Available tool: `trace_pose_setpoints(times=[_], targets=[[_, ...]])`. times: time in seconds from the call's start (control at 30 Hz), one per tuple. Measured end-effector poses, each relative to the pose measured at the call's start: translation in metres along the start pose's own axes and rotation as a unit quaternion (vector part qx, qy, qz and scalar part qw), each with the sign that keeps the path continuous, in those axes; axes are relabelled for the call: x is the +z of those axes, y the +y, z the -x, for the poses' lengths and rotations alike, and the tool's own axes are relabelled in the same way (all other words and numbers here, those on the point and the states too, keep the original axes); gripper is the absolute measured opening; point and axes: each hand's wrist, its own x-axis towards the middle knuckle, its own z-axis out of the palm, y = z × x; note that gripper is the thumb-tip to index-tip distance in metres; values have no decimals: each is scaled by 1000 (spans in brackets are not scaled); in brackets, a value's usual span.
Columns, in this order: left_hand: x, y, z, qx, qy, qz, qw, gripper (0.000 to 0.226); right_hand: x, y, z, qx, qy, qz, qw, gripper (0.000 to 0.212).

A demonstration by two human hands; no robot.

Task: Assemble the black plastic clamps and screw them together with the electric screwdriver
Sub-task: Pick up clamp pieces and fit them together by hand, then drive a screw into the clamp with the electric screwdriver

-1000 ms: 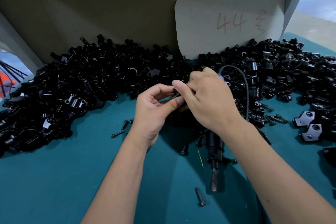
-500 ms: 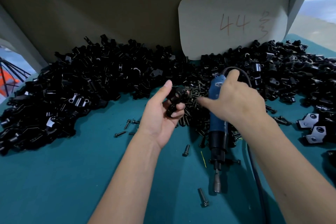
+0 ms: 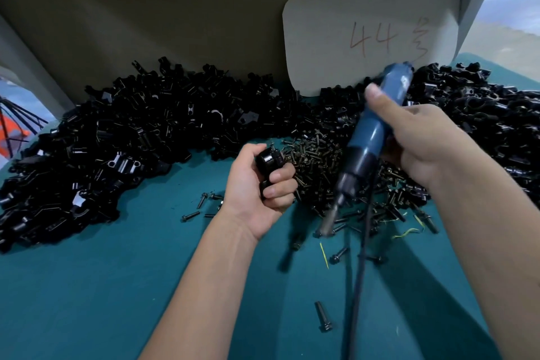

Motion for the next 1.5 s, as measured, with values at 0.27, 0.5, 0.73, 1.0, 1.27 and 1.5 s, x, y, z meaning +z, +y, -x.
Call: trace_pose_setpoints(times=[0.27,0.5,0.73,1.0,1.27,1.5], targets=[[-4,-5,-3,73,15,-252,965,22,11,-11,2,-61,14,-485,872,32],[1,-10,-2,77,14,-423,903,17,12,-25,19,-228,108,-365,896,40],[2,-13,-3,79,20,-480,874,15,22,-25,29,-288,86,-307,903,19],[5,-13,1,71,12,-490,869,17,25,-25,28,-302,56,-294,905,20],[8,-15,3,69,25,-475,877,16,26,-19,27,-301,53,-309,901,19],[7,-15,3,64,29,-466,882,20,27,-16,25,-307,40,-312,899,20]])
